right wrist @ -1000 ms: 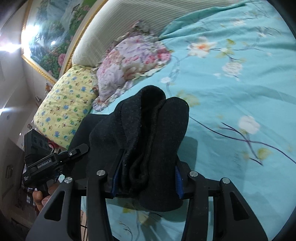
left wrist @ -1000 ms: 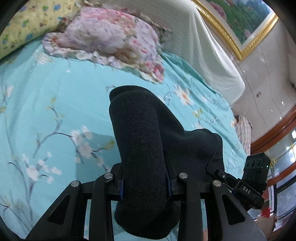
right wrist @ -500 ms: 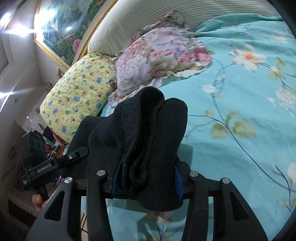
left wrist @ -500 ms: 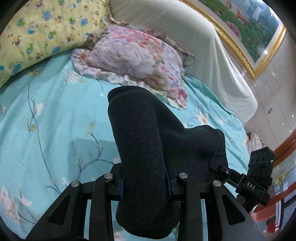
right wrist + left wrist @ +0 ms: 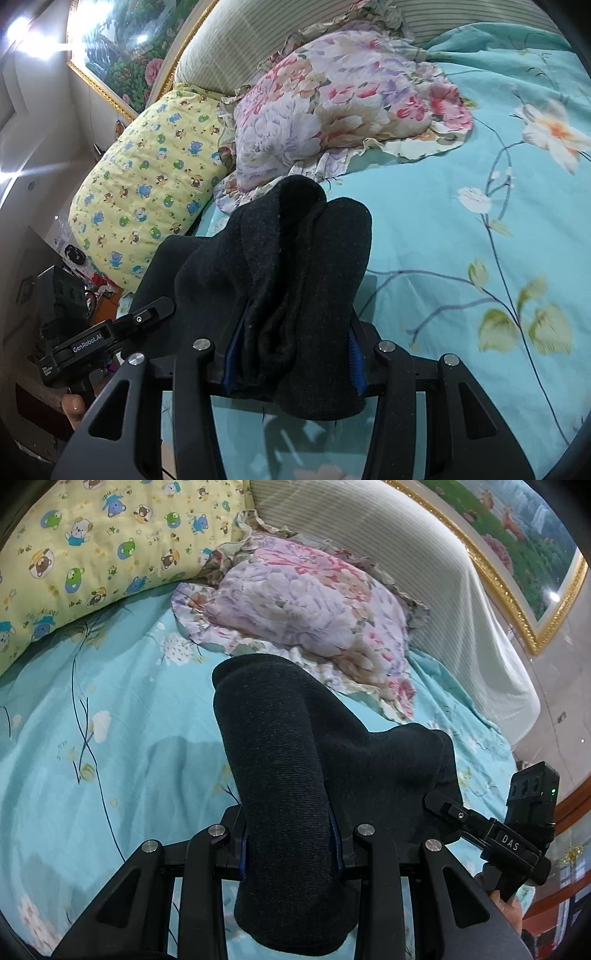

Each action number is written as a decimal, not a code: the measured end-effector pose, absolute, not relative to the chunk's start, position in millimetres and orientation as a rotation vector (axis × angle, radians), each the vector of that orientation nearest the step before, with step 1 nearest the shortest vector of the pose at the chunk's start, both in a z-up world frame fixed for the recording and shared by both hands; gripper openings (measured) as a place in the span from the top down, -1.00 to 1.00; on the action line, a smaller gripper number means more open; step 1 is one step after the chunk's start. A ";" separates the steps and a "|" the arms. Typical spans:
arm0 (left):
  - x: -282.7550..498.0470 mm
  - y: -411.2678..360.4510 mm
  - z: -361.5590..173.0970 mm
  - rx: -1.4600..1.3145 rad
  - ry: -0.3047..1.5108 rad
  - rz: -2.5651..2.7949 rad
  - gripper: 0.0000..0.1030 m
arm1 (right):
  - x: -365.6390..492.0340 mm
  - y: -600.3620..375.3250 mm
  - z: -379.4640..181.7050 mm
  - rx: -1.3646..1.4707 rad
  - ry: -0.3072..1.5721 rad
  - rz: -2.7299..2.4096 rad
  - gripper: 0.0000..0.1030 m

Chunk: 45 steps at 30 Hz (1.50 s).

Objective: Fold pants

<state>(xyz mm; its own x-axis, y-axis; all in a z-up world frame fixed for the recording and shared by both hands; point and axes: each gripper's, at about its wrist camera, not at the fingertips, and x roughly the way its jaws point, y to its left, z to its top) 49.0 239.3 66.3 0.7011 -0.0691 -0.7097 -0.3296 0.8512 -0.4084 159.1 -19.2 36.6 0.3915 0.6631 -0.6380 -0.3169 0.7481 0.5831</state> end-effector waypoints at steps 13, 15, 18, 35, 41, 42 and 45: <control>65.2 260.4 39.6 -0.565 0.824 0.186 0.34 | 190.3 3.6 16.1 0.358 1.028 0.649 0.06; 64.9 259.4 36.5 -0.558 0.832 0.186 0.26 | 192.0 2.7 11.3 0.358 1.037 0.635 -0.06; 64.9 257.8 31.1 -0.539 0.848 0.199 0.10 | 194.9 -1.3 4.9 0.353 1.053 0.603 -0.16; 53.1 259.0 21.4 -0.544 0.870 0.246 -0.54 | 194.7 -6.0 -4.1 0.284 1.049 0.558 -0.65; 45.1 254.1 22.9 -0.571 0.866 0.231 -0.54 | 187.9 -4.8 7.4 0.257 1.022 0.559 -0.66; 44.0 252.6 23.4 -0.569 0.866 0.230 -0.54 | 186.2 -5.3 9.8 0.259 1.015 0.562 -0.68; 38.8 247.5 26.4 -0.560 0.858 0.236 -0.54 | 180.3 -7.0 17.0 0.268 0.994 0.576 -0.71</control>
<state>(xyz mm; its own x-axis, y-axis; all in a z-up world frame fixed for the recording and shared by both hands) 38.8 247.5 26.4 0.6391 -0.0236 -0.7688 -0.4139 0.8319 -0.3696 180.3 -7.0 17.0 0.4134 0.5700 -0.7101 -0.3334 0.8204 0.4645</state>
